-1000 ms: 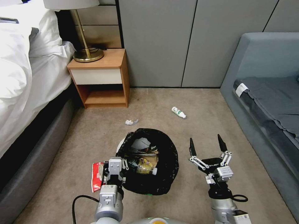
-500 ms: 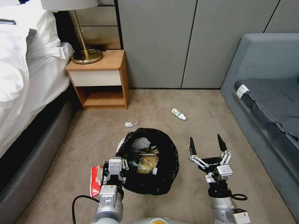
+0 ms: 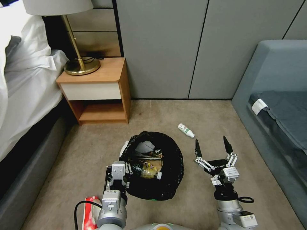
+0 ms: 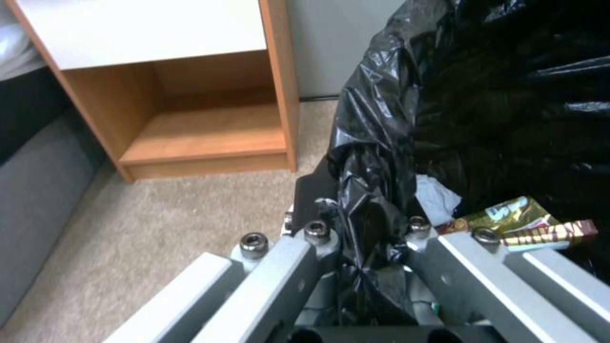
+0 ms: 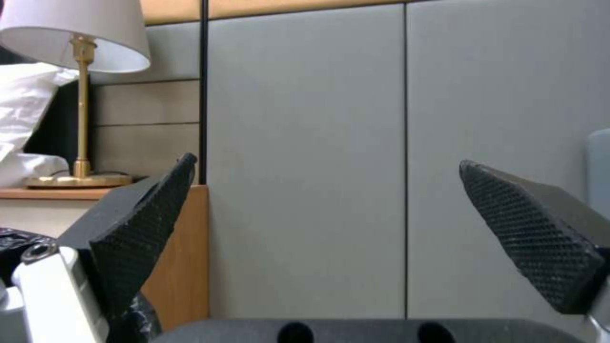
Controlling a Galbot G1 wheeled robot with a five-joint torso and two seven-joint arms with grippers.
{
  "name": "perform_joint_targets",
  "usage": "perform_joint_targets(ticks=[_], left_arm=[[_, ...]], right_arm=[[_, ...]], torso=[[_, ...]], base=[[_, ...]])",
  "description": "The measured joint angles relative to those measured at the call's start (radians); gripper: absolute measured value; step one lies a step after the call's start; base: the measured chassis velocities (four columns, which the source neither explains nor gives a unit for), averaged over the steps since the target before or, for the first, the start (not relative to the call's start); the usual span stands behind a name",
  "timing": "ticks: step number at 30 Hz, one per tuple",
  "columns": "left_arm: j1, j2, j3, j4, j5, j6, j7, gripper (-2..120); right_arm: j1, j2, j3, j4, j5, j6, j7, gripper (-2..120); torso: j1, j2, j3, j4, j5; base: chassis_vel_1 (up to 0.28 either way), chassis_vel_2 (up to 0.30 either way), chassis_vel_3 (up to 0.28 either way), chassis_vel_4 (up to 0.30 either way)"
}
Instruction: Pick up the trash bin, then pick up the garbage from the floor and place it into the trash bin.
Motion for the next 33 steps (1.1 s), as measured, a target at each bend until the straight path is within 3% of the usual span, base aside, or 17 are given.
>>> perform_joint_targets(ticks=[10, 22, 26, 32, 33], left_arm=[[0.000, -0.001, 0.001, 0.001, 0.000, 0.000, 0.000, 2], [0.004, 0.001, 0.001, -0.001, 0.002, 0.000, 0.001, 2], [0.006, 0.002, 0.000, -0.004, 0.003, 0.000, 0.001, 2], [0.012, 0.000, -0.003, -0.009, 0.006, -0.002, 0.001, 2], [0.012, 0.000, -0.003, -0.009, 0.006, -0.002, 0.001, 2]], right_arm=[[0.006, -0.001, 0.003, -0.007, 0.016, 0.030, -0.061, 100], [0.051, -0.020, 0.015, -0.007, 0.028, 0.010, -0.080, 100], [0.120, -0.051, 0.032, -0.008, 0.024, -0.040, -0.079, 100], [0.337, -0.134, 0.030, -0.063, 0.066, -0.253, -0.055, 100], [0.337, -0.134, 0.030, -0.063, 0.066, -0.253, -0.055, 100]], torso=[[0.000, 0.000, 0.000, 0.0000, 0.0000], [0.000, 0.000, 0.000, 0.0000, 0.0001], [0.000, 0.000, 0.000, 0.0000, 0.0001], [0.000, 0.000, 0.000, 0.0003, 0.0002], [0.000, 0.000, 0.000, 0.0003, 0.0002]], base=[[-0.170, 0.159, 0.157, -0.164], [-0.008, 0.013, 0.010, -0.010], [0.000, 0.000, 0.000, 0.000], [0.000, 0.000, 0.000, 0.000], [0.000, 0.000, 0.000, 0.000]])
